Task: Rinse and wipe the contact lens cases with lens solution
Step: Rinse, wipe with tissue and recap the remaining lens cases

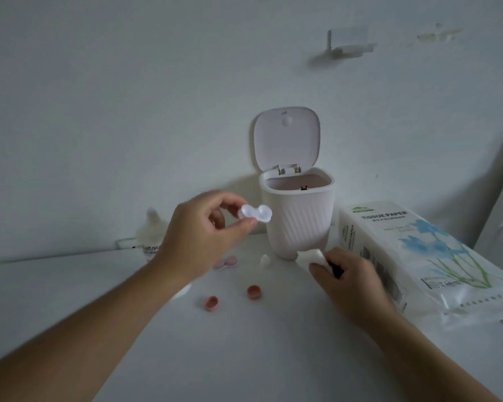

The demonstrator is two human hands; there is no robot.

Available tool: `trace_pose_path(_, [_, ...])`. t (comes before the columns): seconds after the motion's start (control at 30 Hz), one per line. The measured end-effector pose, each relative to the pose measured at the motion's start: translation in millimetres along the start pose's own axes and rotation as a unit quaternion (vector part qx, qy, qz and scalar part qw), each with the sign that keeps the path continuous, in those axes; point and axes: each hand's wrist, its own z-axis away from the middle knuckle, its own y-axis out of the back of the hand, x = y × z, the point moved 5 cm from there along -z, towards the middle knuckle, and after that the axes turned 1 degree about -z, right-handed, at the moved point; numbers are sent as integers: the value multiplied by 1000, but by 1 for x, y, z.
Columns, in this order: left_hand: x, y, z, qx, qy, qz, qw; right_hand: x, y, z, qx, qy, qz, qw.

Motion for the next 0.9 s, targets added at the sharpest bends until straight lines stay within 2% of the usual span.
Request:
trace_pose_path(0.13, [-34,0,57,-51,119,123,984,-10,7,-3,30,-48,-55,997])
trace_pose_path(0.27, [-60,-7,85,-84,194,226,951,-39,-3,-11,-50,-34,-119,991])
trace_pose_path(0.43, [-67,-13,94,-83,205,266,938,-70,-39,-13,-180,-3,-130,975])
trace_pose_path(0.53, [-64,-16,96,-84,193,286,935,-78,-52,-7,-199,-6,-179,964])
trace_pose_path(0.67, [-70,-16,95,-61,216,294,929,-76,-58,6,-206,-19,-269,941])
trace_pose_path(0.9, [-73,-16,93,-69,210,257,941,-72,-61,13,-296,-30,-392,871])
